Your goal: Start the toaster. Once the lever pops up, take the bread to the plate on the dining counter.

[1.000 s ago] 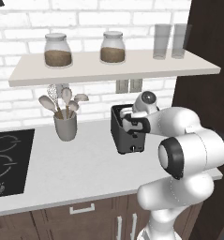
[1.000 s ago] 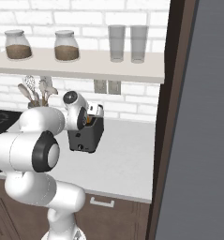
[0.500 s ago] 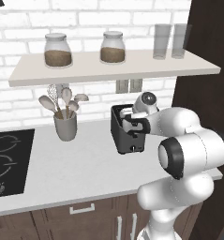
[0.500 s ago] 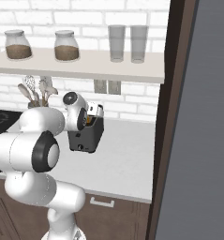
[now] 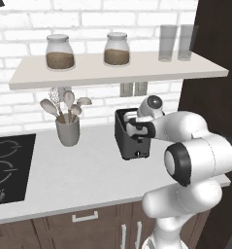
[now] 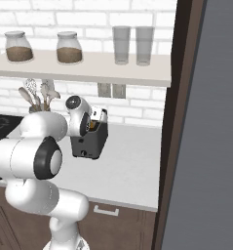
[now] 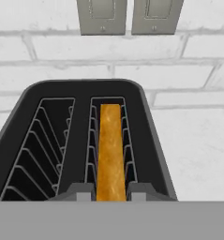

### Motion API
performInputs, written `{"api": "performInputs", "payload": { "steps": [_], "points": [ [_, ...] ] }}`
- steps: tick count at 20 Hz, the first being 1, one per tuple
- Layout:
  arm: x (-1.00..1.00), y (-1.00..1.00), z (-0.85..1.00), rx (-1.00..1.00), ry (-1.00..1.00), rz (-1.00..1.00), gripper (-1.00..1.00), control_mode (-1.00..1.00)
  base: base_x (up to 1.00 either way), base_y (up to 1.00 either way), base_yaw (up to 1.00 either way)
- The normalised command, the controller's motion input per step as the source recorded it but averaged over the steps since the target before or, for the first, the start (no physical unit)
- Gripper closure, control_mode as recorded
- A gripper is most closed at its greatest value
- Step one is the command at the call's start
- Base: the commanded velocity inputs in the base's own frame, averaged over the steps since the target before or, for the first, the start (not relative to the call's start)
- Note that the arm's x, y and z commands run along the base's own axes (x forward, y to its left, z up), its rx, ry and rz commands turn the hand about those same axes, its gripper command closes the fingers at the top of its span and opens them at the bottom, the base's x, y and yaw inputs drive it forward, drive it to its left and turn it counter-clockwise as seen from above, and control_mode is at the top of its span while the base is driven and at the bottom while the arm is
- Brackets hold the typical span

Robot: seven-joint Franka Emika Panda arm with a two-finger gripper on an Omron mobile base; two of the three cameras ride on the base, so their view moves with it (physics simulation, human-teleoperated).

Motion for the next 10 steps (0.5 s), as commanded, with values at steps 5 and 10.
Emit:
{"api": "performInputs", "payload": {
  "steps": [5, 10],
  "points": [
    [-0.28, 0.0, 0.12, 0.07, -0.11, 0.0, 1.0, -1.0, 0.0, 0.0, 0.0],
    [-0.21, 0.0, 0.32, 0.01, -0.19, 0.0, 1.0, -1.0, 0.0, 0.0, 0.0]
  ]
}}
